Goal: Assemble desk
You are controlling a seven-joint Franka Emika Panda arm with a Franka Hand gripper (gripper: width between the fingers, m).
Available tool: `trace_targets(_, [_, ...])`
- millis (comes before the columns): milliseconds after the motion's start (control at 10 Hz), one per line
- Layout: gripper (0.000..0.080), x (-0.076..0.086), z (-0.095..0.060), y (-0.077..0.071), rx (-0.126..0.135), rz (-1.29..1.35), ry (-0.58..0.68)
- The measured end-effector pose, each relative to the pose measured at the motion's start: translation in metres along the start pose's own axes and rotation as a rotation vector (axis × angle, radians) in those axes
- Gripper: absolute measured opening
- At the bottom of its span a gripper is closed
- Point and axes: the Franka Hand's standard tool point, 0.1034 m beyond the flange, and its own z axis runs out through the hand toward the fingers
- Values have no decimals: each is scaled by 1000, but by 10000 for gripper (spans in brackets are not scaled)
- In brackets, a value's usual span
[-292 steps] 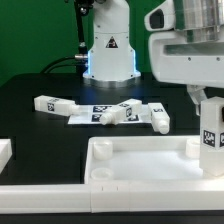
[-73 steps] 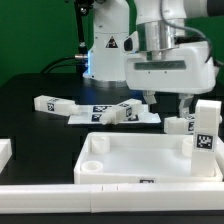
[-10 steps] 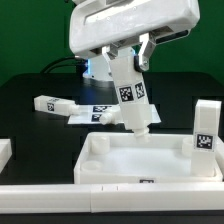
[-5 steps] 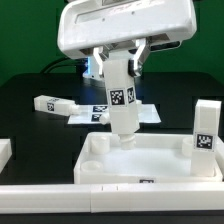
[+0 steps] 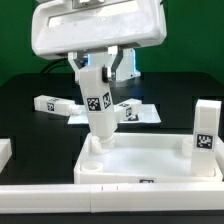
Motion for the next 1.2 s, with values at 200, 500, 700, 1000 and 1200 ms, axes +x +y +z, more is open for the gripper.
trace_targets(200, [285,0,0,1,0,1,-1])
trace_targets(500, [285,6,1,-4,-3,-87,-3])
trace_targets(700, [285,2,3,-34,5,-196,17])
trace_targets(1000, [285,4,3,-27,-3,-180,18])
trace_targets(1200, [285,7,5,-19,-14,-219,26])
